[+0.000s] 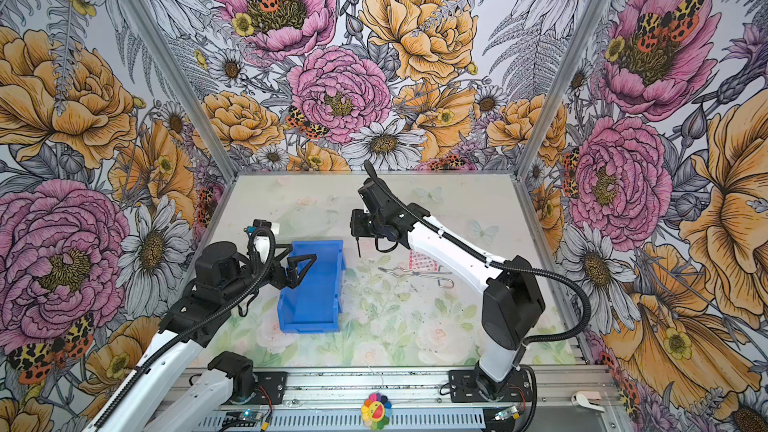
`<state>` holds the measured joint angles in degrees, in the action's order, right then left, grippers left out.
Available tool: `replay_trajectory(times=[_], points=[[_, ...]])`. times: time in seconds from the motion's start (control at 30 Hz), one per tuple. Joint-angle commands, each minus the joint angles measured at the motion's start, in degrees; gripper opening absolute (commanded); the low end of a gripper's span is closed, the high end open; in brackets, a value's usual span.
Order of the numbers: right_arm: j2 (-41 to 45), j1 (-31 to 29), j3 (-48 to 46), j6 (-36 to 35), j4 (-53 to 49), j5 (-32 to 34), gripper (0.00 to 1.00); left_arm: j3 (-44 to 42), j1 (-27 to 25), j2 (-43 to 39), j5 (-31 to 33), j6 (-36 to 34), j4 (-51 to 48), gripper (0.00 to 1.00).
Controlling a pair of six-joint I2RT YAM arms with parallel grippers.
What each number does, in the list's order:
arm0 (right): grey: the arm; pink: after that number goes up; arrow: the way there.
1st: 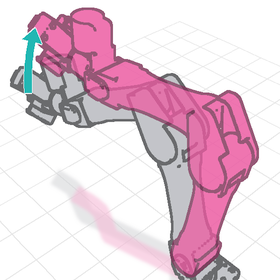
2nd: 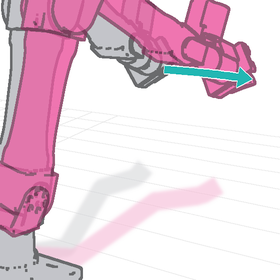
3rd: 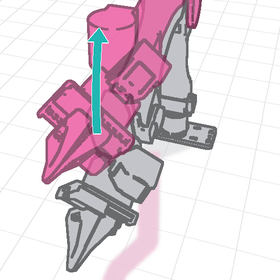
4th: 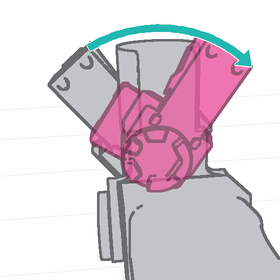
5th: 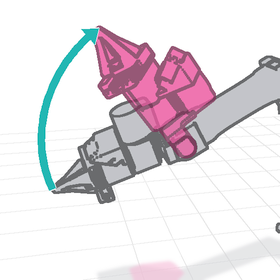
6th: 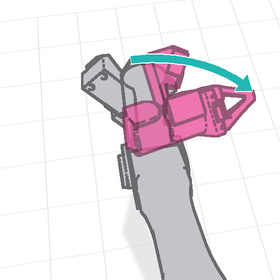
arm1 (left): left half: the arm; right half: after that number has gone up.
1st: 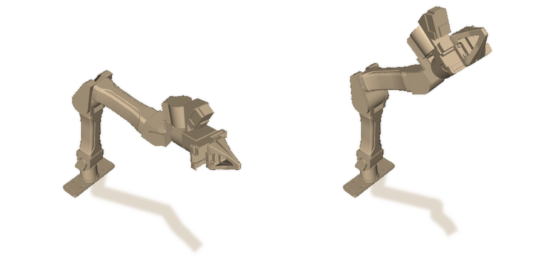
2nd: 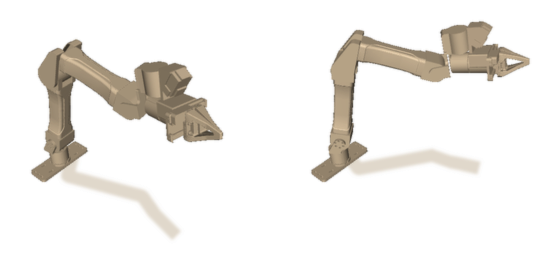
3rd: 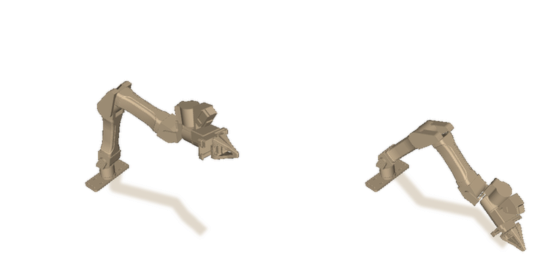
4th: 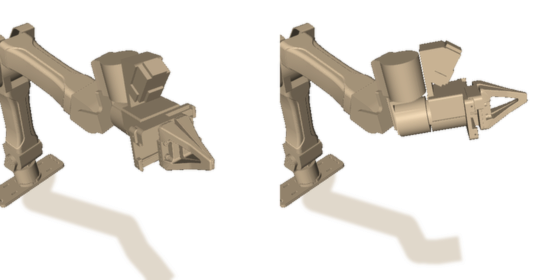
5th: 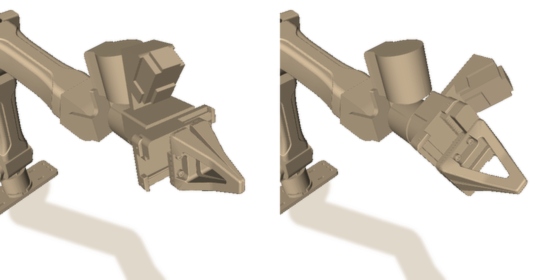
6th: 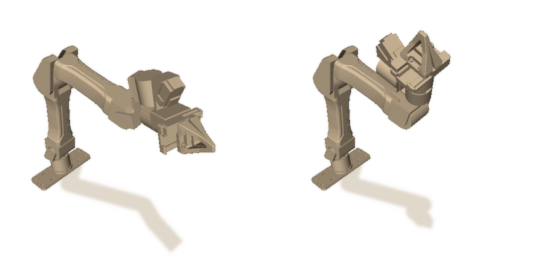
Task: Put the screwdriver in the bin
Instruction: 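Lift the screwdriver with the right gripper and carry it over the blue bin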
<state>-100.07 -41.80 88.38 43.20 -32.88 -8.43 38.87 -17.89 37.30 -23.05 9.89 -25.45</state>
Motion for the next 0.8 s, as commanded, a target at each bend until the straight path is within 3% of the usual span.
replay_trajectory(times=[0.0,0.13,0.23,0.43,0.77], points=[[-3.68,-1.31,4.34,8.59,-1.57,-5.63,0.0,3.74,-0.21,-2.09,-2.6,-2.48,-8.67,0.99],[-7.1,-2.53,9.28,9.95,-2.92,-6.73,0.0,5.75,-0.3,-1.87,-0.68,-0.59,-13.07,0.99],[-9.08,-2.98,10.69,10.83,-3.91,-8.02,0.0,5.56,-0.13,-1.76,6.08,2.08,-14.44,0.99],[-13.37,-5.67,15.28,10.24,-7.1,-9.75,0.0,4.1,0.26,-3.11,13.83,3.88,-14.8,0.99],[-14.74,-10.11,12.83,10.47,-7.03,-6.82,0.0,3.76,0.18,-4.89,17.95,4.33,-15.41,0.98]])
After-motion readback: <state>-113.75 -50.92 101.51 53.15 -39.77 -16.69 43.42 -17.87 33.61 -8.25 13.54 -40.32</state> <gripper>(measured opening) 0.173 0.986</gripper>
